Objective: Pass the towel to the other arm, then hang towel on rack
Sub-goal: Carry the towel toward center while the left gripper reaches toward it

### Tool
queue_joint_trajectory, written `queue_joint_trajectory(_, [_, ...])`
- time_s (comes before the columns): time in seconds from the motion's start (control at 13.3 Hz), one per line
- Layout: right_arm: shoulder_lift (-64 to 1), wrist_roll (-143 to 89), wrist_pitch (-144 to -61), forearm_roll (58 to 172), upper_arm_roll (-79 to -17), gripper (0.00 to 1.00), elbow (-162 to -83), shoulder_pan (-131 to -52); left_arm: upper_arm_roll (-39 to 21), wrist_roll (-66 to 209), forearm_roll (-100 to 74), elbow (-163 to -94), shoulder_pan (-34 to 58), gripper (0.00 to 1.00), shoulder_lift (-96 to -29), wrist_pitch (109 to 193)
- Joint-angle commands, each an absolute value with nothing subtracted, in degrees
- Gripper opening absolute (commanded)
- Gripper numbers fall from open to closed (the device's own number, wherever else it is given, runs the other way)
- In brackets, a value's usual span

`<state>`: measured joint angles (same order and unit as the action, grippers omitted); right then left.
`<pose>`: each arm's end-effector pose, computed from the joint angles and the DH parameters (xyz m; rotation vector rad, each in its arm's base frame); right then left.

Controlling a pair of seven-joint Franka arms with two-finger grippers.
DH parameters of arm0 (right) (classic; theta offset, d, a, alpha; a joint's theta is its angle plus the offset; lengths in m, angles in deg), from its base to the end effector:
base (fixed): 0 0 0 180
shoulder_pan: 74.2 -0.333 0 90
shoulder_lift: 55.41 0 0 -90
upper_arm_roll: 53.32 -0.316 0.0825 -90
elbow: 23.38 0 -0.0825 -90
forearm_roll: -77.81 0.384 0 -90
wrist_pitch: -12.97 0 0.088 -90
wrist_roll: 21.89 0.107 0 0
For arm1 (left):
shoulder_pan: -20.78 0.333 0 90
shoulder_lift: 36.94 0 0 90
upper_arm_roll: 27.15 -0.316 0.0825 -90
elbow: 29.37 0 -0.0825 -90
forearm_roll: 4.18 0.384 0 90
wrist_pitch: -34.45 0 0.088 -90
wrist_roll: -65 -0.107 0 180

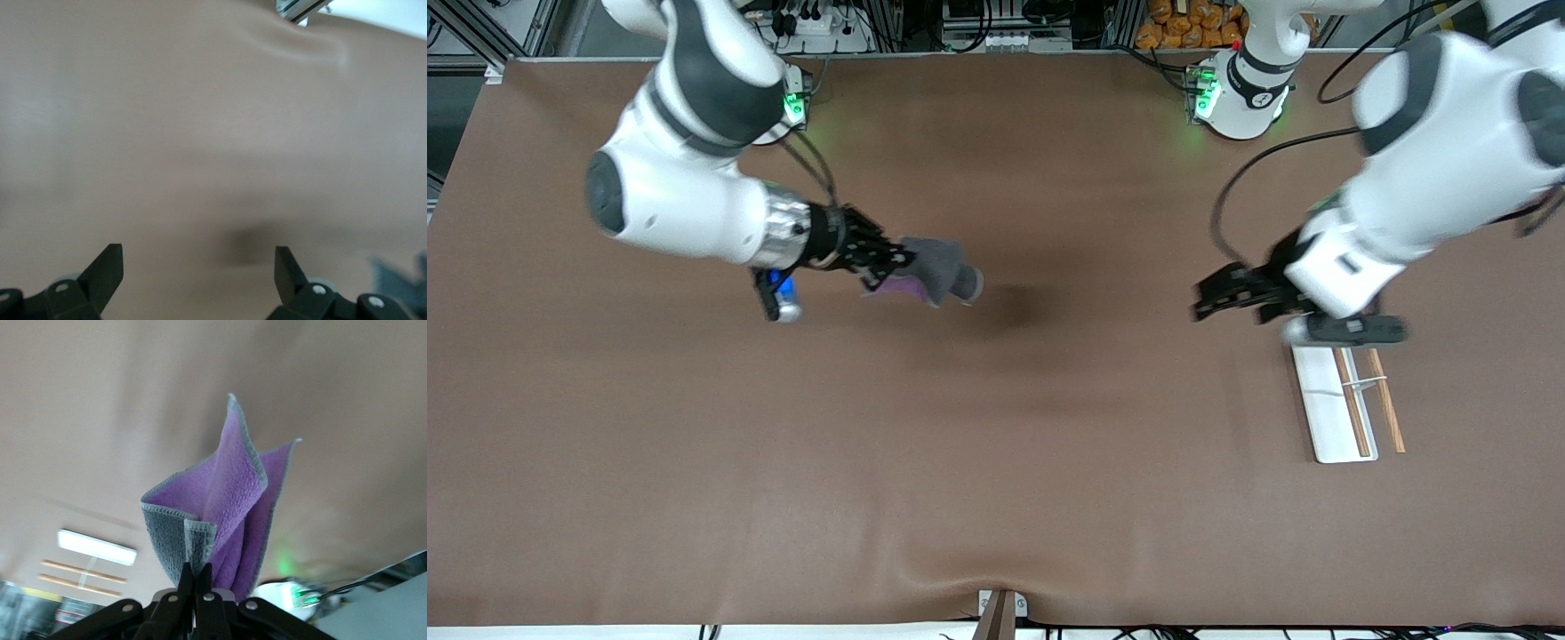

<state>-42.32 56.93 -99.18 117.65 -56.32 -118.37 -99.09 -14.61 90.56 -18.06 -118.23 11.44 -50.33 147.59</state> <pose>0.5496 0.3355 0.4961 -2.2000 1.4089 0.6674 0.6047 -0.2442 0.5378 2.7974 0.2086 0.0910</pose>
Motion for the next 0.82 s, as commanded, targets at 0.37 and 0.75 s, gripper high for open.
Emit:
queue_joint_trajectory(0.37, [-35.1,76.9,-112.1,126.0,-55.7,0.0,-111.2,-105.5,-13.2,100.2,-23.4,-124.9,8.2,1.0,-53.6,152.1])
queue_joint_trajectory(0.75, [-34.5,80.5,-113.1,127.9,-55.7,0.0,-108.8,-105.4,-13.3,100.3,-36.4,-125.4,8.8,0.98,-55.6,152.5])
